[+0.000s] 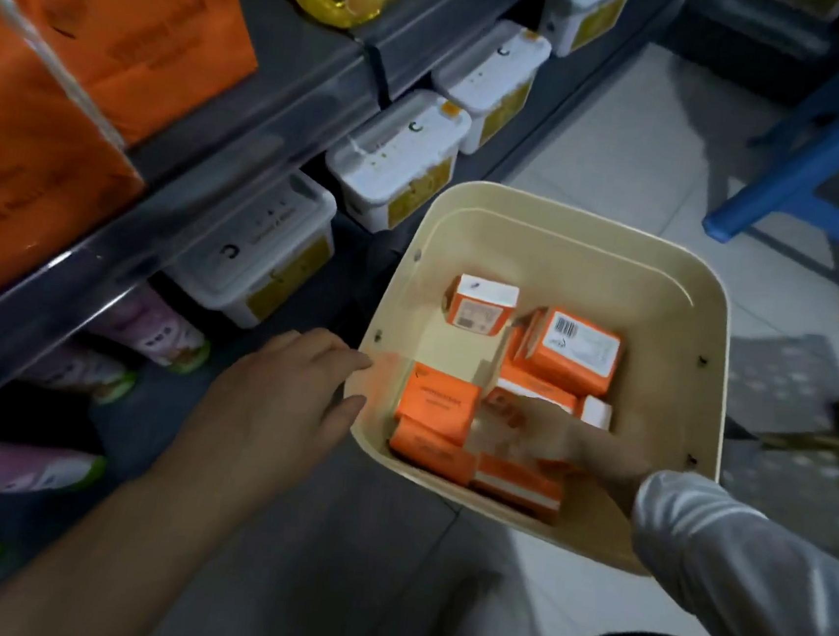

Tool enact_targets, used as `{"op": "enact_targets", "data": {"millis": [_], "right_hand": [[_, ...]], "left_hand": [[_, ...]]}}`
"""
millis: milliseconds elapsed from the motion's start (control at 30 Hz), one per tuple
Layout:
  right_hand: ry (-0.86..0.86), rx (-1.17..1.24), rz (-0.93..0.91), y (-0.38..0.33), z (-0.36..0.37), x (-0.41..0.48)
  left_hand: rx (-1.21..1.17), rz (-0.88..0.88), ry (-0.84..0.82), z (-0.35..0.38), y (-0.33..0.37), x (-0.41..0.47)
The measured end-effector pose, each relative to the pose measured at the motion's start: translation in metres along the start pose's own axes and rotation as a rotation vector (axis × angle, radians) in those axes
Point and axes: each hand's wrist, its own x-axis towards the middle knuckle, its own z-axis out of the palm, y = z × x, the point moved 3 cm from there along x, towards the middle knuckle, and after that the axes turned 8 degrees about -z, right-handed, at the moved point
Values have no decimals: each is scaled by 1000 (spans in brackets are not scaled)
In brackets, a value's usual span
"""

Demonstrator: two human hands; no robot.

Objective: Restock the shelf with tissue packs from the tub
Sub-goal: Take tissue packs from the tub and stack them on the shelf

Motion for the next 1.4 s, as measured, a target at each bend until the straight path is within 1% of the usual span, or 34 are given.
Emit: {"op": "enact_targets", "data": {"millis": [200, 267, 333, 467, 533, 700, 800, 900, 967, 1033, 1100, 1167, 1233, 1333, 1400], "right_hand": [[-88, -30, 73, 21, 16, 7], [-123, -45, 70, 25, 23, 8], [-147, -126, 66, 29, 31, 9], [-173, -369, 29, 27, 36, 9], [-164, -418, 7, 26, 36, 9], [-114, -392, -14, 21, 32, 7], [-85, -417, -57, 14, 12, 2], [-10, -410, -155, -3, -20, -12], [72, -343, -217, -19, -42, -29], [170, -197, -297, -40, -60, -47], [264, -30, -423, -66, -74, -65], [295, 149, -571, -91, -82, -80], [311, 284, -660, -106, -83, -87], [323, 381, -700, -111, -81, -86], [335, 445, -642, -104, -78, -77]], "left_hand": [[-39, 5, -32, 14, 7, 8], [-40, 7, -46, 17, 9, 9], [-38, 7, -67, 20, 11, 11], [-42, 0, -82, 24, 14, 14], [-42, 1, -90, 24, 16, 15], [-54, 6, -103, 24, 22, 15], [-57, 8, -106, 24, 26, 16], [-94, -2, -104, 22, 32, 16], [-130, -12, -104, 21, 37, 17], [-167, -15, -101, 21, 42, 19], [-222, -25, -101, 20, 47, 21], [-314, -61, -94, 18, 51, 23], [-376, -95, -75, 13, 54, 24], [-402, -107, -37, 7, 53, 24], [-394, -138, -24, 5, 49, 22]]}}
